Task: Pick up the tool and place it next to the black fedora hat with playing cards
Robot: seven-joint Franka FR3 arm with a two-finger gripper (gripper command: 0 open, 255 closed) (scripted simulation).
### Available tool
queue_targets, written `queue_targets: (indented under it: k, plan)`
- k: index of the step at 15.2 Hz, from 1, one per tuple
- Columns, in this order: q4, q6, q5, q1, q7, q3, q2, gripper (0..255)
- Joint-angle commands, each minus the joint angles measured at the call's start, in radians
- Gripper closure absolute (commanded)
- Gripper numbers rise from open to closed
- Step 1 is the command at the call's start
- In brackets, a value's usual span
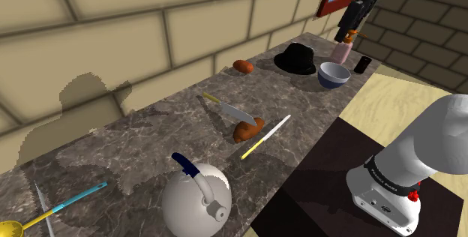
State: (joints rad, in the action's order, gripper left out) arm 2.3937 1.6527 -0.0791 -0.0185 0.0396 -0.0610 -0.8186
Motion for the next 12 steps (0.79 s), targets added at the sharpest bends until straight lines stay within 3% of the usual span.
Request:
queue_targets:
  k: [1, 12]
  plan:
    - [0.0, 0.0, 0.0, 0.0, 0.0, 0.0, 0.0, 0]
    - [0.003, 0.272, 0.099, -0.029, -0.062, -0.028, 0.353, 0]
